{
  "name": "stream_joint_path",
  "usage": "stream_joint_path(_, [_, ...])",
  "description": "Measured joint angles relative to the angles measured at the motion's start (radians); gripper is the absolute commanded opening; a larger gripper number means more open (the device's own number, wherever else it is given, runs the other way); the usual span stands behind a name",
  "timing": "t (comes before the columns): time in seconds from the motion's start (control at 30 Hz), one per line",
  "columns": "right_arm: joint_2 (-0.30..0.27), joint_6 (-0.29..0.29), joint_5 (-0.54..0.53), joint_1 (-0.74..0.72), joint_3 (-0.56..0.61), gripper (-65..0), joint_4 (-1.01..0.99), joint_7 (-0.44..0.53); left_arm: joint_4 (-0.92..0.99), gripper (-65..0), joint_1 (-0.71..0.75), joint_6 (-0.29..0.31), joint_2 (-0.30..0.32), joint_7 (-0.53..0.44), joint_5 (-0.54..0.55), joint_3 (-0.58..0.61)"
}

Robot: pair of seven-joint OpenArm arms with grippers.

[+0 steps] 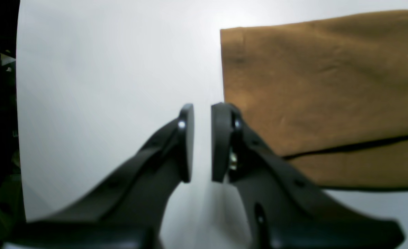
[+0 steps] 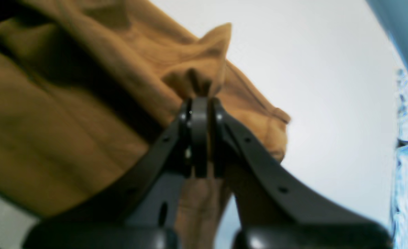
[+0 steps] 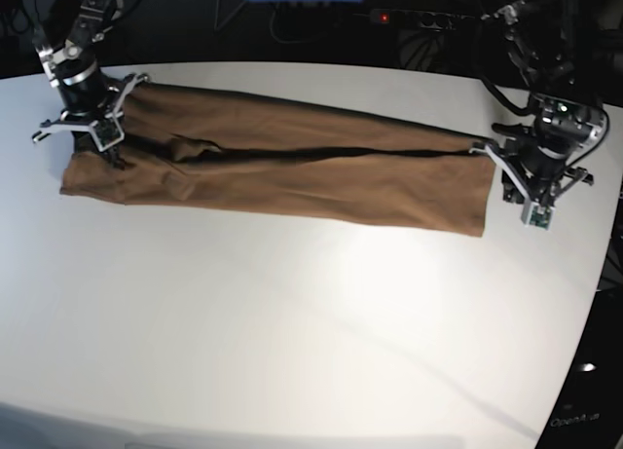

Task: Fold the T-shirt properly
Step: 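Drag the folded brown strip toward the robot with both grippers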

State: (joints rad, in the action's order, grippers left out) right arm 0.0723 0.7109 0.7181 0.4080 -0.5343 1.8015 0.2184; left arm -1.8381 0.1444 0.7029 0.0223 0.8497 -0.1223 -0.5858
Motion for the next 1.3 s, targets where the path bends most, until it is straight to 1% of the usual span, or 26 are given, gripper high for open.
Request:
stream_joint_path(0.17, [0.033, -0.003, 0.004, 0.035, 0.006, -64.3, 0.03, -0.003, 0.0, -56.8, 0.0, 0.0, 0.0, 0.0, 0.0, -0.001])
stream_joint_path(0.47, [0.032, -0.004, 0.003, 0.039, 0.006, -64.3, 0.032, 0.0, 0.001, -56.8, -0.006, 0.0, -0.006, 0.001, 0.0, 0.0])
stream_joint_path(0.57, [0.032, -0.004, 0.004, 0.047, 0.005, -64.3, 0.032, 0.0, 0.01, -56.8, -0.041, 0.0, -0.005, 0.004, -0.003, 0.0])
stream_joint_path(0.73, [0.028, -0.004, 0.004, 0.046, 0.005, -64.3, 0.032, 0.0, 0.109, -56.8, -0.095, 0.0, -0.024, 0.0, -0.011, 0.002])
stream_joint_path(0.9, [0.027, -0.004, 0.004, 0.046, 0.005, -64.3, 0.032, 0.0, 0.215, -56.8, -0.121, 0.0, -0.024, -0.007, -0.015, 0.006])
stream_joint_path(1.03, [0.028, -0.004, 0.004, 0.047, 0.005, -64.3, 0.032, 0.0, 0.301, -56.8, -0.154, -0.003, -0.011, -0.016, -0.014, 0.049])
stream_joint_path(1.13, [0.027, -0.004, 0.004, 0.046, 0.006, -64.3, 0.032, 0.0, 0.346, -56.8, -0.163, -0.001, -0.014, -0.019, -0.011, 0.077])
stream_joint_path(1.17, [0.028, -0.004, 0.004, 0.047, 0.005, -64.3, 0.032, 0.0, 0.362, -56.8, -0.167, 0.0, -0.016, -0.028, -0.011, 0.077])
stream_joint_path(1.3, [0.027, -0.004, 0.004, 0.046, 0.005, -64.3, 0.032, 0.0, 0.441, -56.8, -0.186, -0.003, -0.01, -0.122, -0.02, 0.08])
